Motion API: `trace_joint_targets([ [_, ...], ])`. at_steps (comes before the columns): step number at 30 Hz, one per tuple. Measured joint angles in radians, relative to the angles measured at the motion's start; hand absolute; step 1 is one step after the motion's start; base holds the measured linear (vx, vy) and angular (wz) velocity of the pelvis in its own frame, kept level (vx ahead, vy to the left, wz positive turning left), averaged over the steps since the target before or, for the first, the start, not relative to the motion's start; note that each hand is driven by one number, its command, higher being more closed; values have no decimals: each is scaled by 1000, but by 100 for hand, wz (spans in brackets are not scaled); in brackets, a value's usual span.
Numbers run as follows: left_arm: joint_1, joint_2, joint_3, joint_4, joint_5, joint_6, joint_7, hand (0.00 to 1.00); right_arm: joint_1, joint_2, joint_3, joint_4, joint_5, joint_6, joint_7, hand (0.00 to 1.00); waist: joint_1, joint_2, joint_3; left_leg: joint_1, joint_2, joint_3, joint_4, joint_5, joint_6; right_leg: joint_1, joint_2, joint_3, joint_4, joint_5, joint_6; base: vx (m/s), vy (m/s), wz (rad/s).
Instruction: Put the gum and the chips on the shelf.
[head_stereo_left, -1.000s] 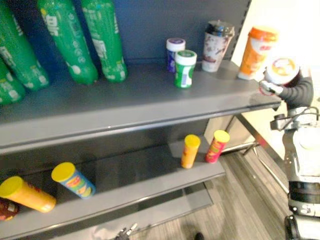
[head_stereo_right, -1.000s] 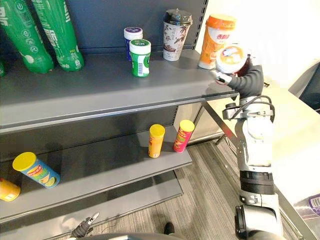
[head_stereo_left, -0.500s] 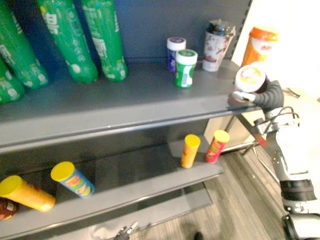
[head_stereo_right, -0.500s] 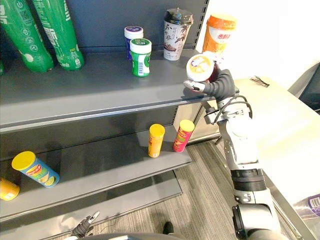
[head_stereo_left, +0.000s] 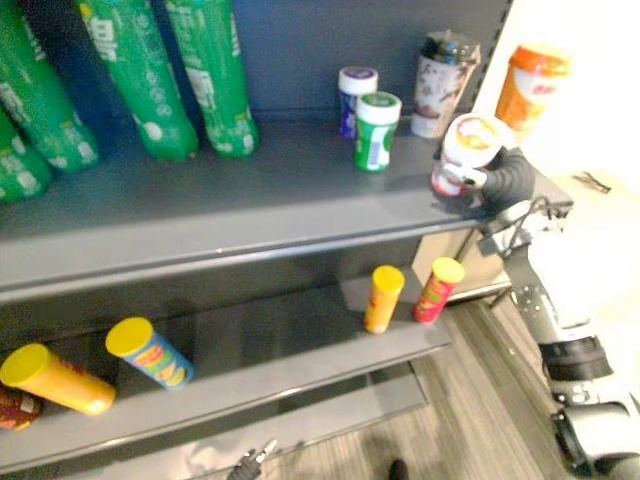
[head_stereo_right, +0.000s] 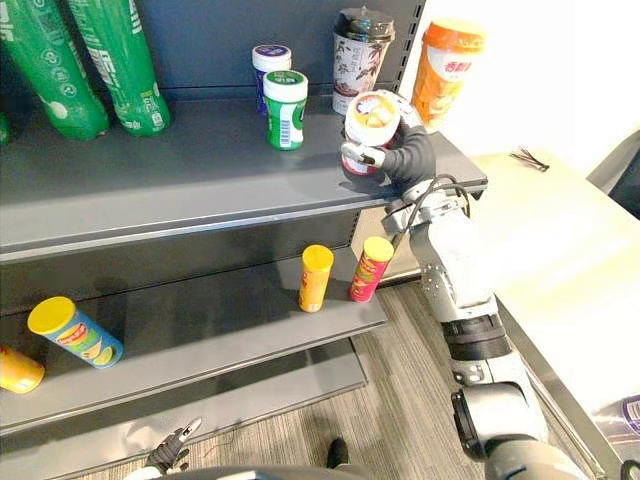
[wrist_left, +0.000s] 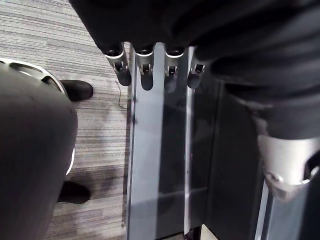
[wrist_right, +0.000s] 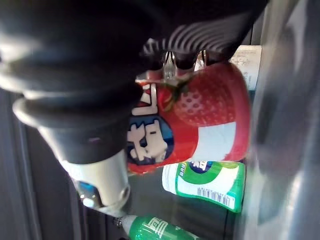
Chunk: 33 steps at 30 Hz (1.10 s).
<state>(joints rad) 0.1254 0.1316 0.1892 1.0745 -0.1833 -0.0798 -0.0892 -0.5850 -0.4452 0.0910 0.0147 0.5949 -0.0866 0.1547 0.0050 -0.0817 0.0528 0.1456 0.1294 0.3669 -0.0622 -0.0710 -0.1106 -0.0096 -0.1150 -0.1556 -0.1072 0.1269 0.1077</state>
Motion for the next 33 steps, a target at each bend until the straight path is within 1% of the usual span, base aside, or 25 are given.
trace_joint_targets([
  [2, -5, 2, -2, 0, 0, 4, 0, 0, -17, -3, 9, 4, 39, 20, -2, 100, 1, -2, 5, 0, 0, 0, 1, 0, 0, 0, 1, 0, 0, 0, 0, 0, 0, 0],
  [4, -7, 5, -3, 0, 0, 5, 0, 0, -40, -16, 37, 10, 59, 29, -1, 100, 1, -5, 10, 0, 1, 1, 1, 0, 0, 0, 2, 1, 0, 0, 0, 0, 0, 0],
  [6, -8, 7, -7, 0, 0, 7, 0, 0, -62, -39, 70, 16, 87, 39, -1, 100, 1, -6, 11, 0, 2, 2, 1, 0, 0, -1, 3, 2, 0, 0, 0, 0, 0, 0],
  [8, -12, 10, -9, 0, 0, 18, 0, 0, -102, -79, 116, 33, 121, 59, 2, 100, 0, -7, 11, 0, 1, 4, 1, 0, 0, -2, 4, 4, 0, 0, 0, 0, 0, 0],
  [14, -17, 21, -36, 0, 0, 27, 0, 0, -133, -145, 175, 36, 173, 87, 6, 100, 0, -10, 14, 0, 2, 7, 2, 0, 0, -4, 6, 10, 0, 1, -2, 0, 0, -1],
  [17, -20, 23, -37, 0, 1, 34, 0, 0, -148, -168, 198, 32, 201, 96, 9, 100, 0, -11, 17, 0, 3, 10, 4, -1, -1, -5, 8, 18, 0, 2, -3, -2, -1, -3],
  [19, -21, 24, -38, 0, 1, 37, 0, 0, -153, -172, 205, 28, 201, 99, 12, 100, 0, -12, 18, 0, 4, 12, 5, -1, -1, -6, 8, 21, 0, 2, -3, -20, -17, -3],
  [24, -22, 26, -39, 0, 1, 38, 0, 0, -157, -213, 258, -64, 213, 102, 55, 100, 0, -13, 22, 0, 6, 18, 12, -5, -4, -7, 11, 27, 0, 2, -3, -12, -13, -2],
  [27, -24, 28, -44, 0, 1, 38, 0, 0, -157, -218, 279, -94, 238, 102, 74, 100, 0, -14, 22, 0, 6, 23, 13, -7, -4, -9, 11, 28, 0, 2, -3, -23, -17, -4],
  [33, -24, 28, -45, 1, 1, 38, 0, 0, -157, -227, 296, -127, 240, 101, 76, 100, 0, -14, 22, 0, 6, 30, 13, -8, -5, -12, 11, 31, 0, 2, -3, -19, -15, -3],
])
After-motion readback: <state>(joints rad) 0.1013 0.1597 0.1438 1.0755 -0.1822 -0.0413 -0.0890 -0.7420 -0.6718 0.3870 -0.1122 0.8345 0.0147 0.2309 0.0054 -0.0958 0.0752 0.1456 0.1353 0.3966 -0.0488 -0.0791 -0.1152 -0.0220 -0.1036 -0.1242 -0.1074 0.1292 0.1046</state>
